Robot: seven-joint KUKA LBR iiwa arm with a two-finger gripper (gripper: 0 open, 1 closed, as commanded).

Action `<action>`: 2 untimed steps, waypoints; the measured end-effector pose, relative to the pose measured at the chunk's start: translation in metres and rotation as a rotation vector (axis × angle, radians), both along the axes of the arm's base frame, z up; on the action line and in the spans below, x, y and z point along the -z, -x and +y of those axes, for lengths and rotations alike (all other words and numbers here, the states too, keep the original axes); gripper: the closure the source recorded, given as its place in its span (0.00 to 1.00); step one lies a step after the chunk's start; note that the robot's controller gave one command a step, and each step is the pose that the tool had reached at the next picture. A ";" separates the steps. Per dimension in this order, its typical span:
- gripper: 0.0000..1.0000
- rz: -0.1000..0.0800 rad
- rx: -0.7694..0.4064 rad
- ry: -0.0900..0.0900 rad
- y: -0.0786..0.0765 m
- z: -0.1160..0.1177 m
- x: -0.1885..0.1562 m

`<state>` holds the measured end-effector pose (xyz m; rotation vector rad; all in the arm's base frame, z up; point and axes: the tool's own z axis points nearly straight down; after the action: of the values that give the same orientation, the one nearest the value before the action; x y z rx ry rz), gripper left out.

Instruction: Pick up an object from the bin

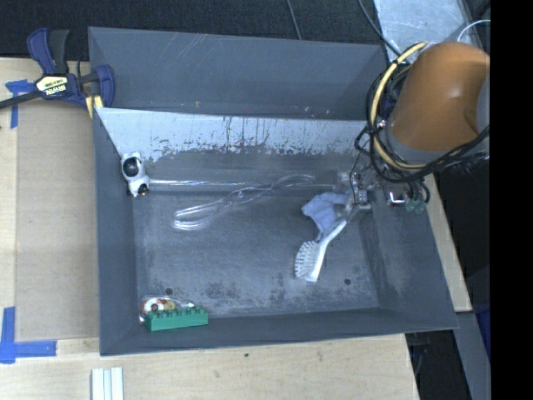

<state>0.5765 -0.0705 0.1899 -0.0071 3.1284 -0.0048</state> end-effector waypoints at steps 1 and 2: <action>1.00 -0.010 0.000 0.002 -0.007 0.001 -0.024; 1.00 -0.012 -0.006 0.002 -0.004 0.001 -0.023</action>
Offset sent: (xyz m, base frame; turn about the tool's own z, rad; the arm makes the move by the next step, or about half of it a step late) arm -0.0063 0.0039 0.0011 -0.0255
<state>0.5801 -0.0691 0.2126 -0.0166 3.1165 -0.0077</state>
